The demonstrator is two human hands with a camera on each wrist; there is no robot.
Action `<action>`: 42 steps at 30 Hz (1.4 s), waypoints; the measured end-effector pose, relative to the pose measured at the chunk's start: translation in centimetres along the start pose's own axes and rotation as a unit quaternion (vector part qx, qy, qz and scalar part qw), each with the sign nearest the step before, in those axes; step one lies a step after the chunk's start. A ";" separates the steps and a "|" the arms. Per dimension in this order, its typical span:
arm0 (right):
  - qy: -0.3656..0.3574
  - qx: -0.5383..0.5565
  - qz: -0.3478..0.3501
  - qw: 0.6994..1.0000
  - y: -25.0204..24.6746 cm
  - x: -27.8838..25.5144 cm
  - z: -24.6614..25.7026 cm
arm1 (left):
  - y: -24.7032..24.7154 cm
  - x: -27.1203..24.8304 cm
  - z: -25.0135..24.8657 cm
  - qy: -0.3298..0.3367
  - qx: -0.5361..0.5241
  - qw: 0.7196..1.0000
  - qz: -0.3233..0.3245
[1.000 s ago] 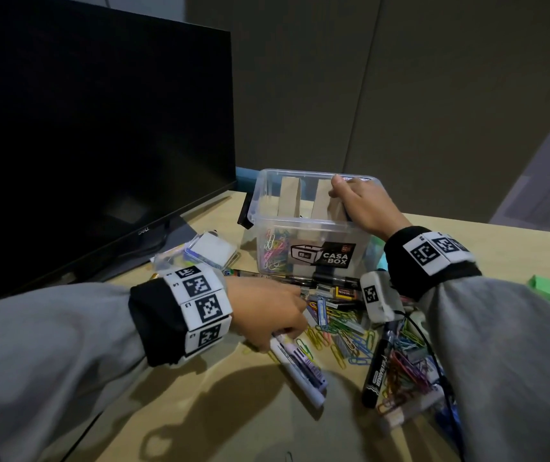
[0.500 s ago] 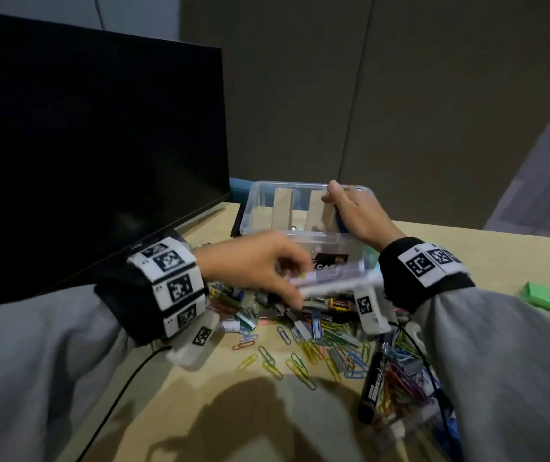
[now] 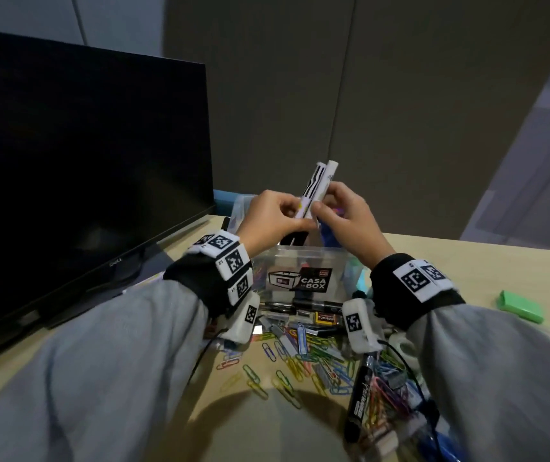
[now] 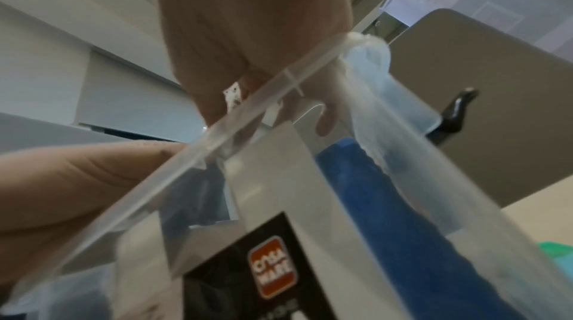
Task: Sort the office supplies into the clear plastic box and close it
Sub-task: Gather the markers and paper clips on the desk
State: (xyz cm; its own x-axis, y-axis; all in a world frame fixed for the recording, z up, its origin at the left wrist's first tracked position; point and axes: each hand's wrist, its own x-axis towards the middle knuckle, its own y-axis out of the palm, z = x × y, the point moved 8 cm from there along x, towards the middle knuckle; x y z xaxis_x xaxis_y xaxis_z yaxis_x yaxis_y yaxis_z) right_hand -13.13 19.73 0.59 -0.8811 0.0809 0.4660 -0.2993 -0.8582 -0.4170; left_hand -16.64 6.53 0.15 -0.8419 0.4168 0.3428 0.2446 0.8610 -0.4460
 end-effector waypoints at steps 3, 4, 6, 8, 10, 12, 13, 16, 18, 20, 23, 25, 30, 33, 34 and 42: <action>0.015 0.018 -0.051 0.998 -0.2 0.6 -0.7 | -0.5 0.2 0.5 -0.003 -0.023 0.999 -0.023; 0.028 0.008 -0.072 0.997 -0.3 0.7 -0.9 | -1.0 0.3 1.0 -0.012 -0.040 0.998 -0.045; 0.042 -0.035 -0.100 0.994 -0.2 0.9 -1.2 | -2.2 0.4 1.7 -0.026 -0.067 0.992 -0.102; 0.017 -0.127 -0.095 0.987 0.5 0.9 -0.7 | -3.0 0.3 2.2 -0.039 -0.091 0.984 -0.148; -0.025 -0.247 -0.073 0.966 1.6 0.7 0.4 | -3.1 0.2 2.4 -0.049 -0.120 0.978 -0.163; -0.041 -0.299 -0.056 0.952 2.1 0.6 0.7 | -3.0 0.3 2.5 -0.055 -0.127 0.977 -0.162; -0.035 -0.299 -0.050 0.952 2.2 0.7 0.5 | -2.9 0.3 2.6 -0.057 -0.125 0.978 -0.159; -0.017 -0.286 -0.027 0.958 2.5 1.0 -0.4 | -2.8 0.5 3.0 -0.067 -0.122 0.979 -0.152; -0.011 -0.285 -0.027 0.958 2.6 1.1 -0.6 | -2.8 0.7 3.2 -0.068 -0.091 0.982 -0.149; 0.013 -0.279 -0.030 0.960 2.4 1.2 -1.0 | -2.8 0.8 3.0 -0.063 -0.058 0.986 -0.146; 0.030 -0.265 -0.025 0.963 2.3 1.1 -1.2 | -2.5 0.7 2.7 -0.057 -0.041 0.989 -0.129; 0.035 -0.246 -0.025 0.968 2.1 1.1 -1.1 | -2.5 0.5 2.3 -0.044 0.005 0.990 -0.133; 0.041 -0.142 -0.041 0.988 1.2 0.7 -0.3 | -0.8 0.8 0.3 -0.011 0.291 0.949 -0.121; 0.051 -0.111 -0.055 0.991 0.8 0.7 -0.7 | 0.4 1.4 0.2 -0.050 0.411 0.907 -0.078; 0.050 -0.113 -0.062 0.990 0.6 0.7 -0.8 | 0.6 1.7 0.4 -0.065 0.426 0.900 -0.067; 0.018 -0.075 -0.074 0.994 -0.6 0.2 -0.1 | 0.1 1.5 -0.1 -0.029 0.421 0.902 -0.090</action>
State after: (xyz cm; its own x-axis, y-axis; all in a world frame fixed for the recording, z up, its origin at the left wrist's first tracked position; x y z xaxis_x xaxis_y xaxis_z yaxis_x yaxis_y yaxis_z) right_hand -13.12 20.34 0.84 -0.8355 0.2205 0.5032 -0.4748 -0.7506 -0.4595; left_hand -17.83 7.23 0.69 -0.8616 0.2549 0.4390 -0.3303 0.3752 -0.8661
